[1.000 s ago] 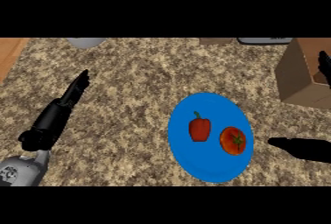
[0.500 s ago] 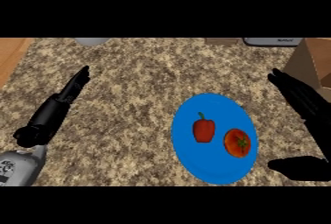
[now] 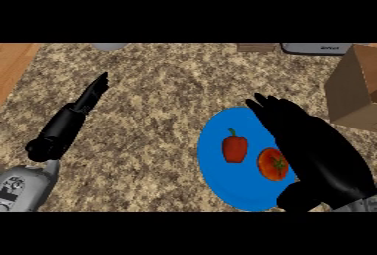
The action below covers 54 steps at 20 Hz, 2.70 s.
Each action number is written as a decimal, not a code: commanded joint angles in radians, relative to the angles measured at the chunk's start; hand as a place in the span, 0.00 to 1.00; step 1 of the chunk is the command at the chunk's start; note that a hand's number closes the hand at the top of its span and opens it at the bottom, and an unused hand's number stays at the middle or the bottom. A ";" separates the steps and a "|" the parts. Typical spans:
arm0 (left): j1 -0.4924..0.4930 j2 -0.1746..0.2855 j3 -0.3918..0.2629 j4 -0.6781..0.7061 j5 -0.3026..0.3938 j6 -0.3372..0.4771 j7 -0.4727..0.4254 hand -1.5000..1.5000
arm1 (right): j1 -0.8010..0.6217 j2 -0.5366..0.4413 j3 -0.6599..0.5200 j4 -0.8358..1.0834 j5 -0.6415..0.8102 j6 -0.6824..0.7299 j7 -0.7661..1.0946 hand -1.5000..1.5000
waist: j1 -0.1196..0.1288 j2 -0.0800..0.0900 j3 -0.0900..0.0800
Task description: Pick the bell pepper from the plate and place it in the cardboard box
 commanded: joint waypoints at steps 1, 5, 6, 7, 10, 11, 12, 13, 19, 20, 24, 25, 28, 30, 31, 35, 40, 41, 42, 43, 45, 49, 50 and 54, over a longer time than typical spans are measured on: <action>-0.005 -0.007 0.011 0.058 -0.020 -0.010 -0.036 0.50 | -0.119 0.137 0.099 0.027 -0.021 0.125 0.271 0.00 | -0.015 -0.002 0.000; 0.019 -0.016 0.026 0.026 -0.013 -0.008 -0.027 0.50 | -0.111 0.203 0.139 0.102 -0.016 0.121 0.316 0.00 | -0.020 -0.004 0.002; 0.043 -0.016 0.025 0.022 -0.017 -0.014 -0.054 0.50 | -0.125 0.235 0.147 0.153 -0.004 0.105 0.311 0.00 | -0.015 -0.003 0.002; -0.006 -0.041 0.022 0.080 -0.030 -0.001 -0.050 0.50 | -0.187 0.295 0.158 0.183 -0.002 0.109 0.368 0.00 | -0.020 -0.001 0.001; 0.036 -0.044 0.014 0.005 -0.038 0.010 -0.021 0.50 | -0.161 0.336 0.176 0.226 0.013 0.087 0.380 0.00 | -0.017 -0.005 0.002; -0.029 -0.013 0.059 0.057 -0.010 -0.037 -0.022 0.50 | -0.157 0.320 0.158 0.258 0.007 0.097 0.334 0.00 | -0.026 -0.001 0.003; 0.026 -0.027 0.038 0.046 -0.046 -0.011 -0.052 0.50 | -0.162 0.313 0.117 0.212 -0.039 0.138 0.371 0.00 | -0.027 -0.004 0.003; 0.029 -0.044 0.016 -0.048 -0.037 0.008 0.039 0.50 | -0.166 0.316 0.140 0.278 0.026 0.097 0.326 0.00 | -0.017 -0.005 0.004; 0.069 -0.023 0.057 0.006 -0.035 -0.041 -0.039 0.50 | -0.087 0.326 0.208 0.284 0.159 0.071 0.302 0.00 | -0.028 -0.004 0.004; -0.016 -0.075 0.025 0.035 -0.080 0.001 -0.004 0.50 | -0.177 0.398 0.171 0.403 0.175 0.060 0.286 0.00 | -0.026 0.000 0.003; 0.056 -0.024 0.076 -0.039 -0.059 -0.038 0.001 0.50 | -0.142 0.367 0.127 0.388 0.190 0.126 0.243 0.00 | -0.021 -0.003 0.004; 0.093 -0.052 0.051 -0.034 -0.051 -0.048 -0.030 0.50 | -0.132 0.420 0.159 0.350 0.197 0.143 0.328 0.00 | -0.024 -0.005 0.003; 0.046 -0.055 0.069 -0.035 -0.070 -0.030 0.021 0.50 | -0.075 0.390 0.190 0.430 0.269 0.100 0.229 0.00 | -0.025 -0.002 0.004; -0.011 -0.083 0.066 0.017 -0.081 -0.036 0.032 0.50 | -0.152 0.399 0.098 0.523 0.265 0.112 0.161 0.00 | -0.025 0.001 0.004; 0.002 -0.069 0.086 0.053 -0.080 -0.060 -0.016 0.50 | -0.060 0.390 0.162 0.440 0.303 0.111 0.186 0.00 | -0.032 -0.001 0.004; -0.011 -0.105 0.110 0.090 -0.090 -0.072 -0.042 0.50 | -0.046 0.420 0.118 0.471 0.350 0.126 0.133 0.00 | -0.030 0.000 0.004; -0.003 -0.157 0.095 0.090 -0.156 -0.060 -0.045 0.50 | -0.024 0.508 0.089 0.533 0.418 0.115 0.080 0.00 | -0.028 0.000 0.004; 0.089 -0.141 0.100 -0.027 -0.144 -0.066 -0.019 0.50 | -0.006 0.492 0.072 0.529 0.429 0.118 0.054 0.00 | -0.023 -0.002 0.004; 0.056 -0.077 0.148 -0.060 -0.089 -0.137 0.024 0.50 | 0.043 0.434 0.069 0.479 0.428 0.123 0.030 0.00 | -0.025 -0.003 0.004; 0.014 -0.133 0.116 -0.038 -0.140 -0.096 0.056 0.50 | 0.003 0.481 0.048 0.554 0.446 0.116 0.007 0.00 | -0.025 -0.001 0.004; 0.096 -0.126 0.127 -0.100 -0.128 -0.099 0.040 0.50 | 0.053 0.469 0.072 0.557 0.494 0.086 0.009 0.00 | -0.021 -0.002 0.004; 0.040 -0.167 0.127 -0.043 -0.170 -0.105 0.047 0.50 | 0.073 0.501 0.059 0.508 0.553 0.123 0.038 0.00 | -0.027 -0.002 0.004; 0.035 -0.123 0.177 -0.006 -0.135 -0.150 -0.001 0.50 | 0.019 0.475 0.001 0.651 0.552 0.070 -0.063 0.00 | -0.023 0.000 0.004; 0.045 -0.147 0.199 0.062 -0.169 -0.155 -0.069 0.50 | 0.135 0.451 0.017 0.543 0.589 0.083 -0.082 0.00 | -0.030 -0.001 0.004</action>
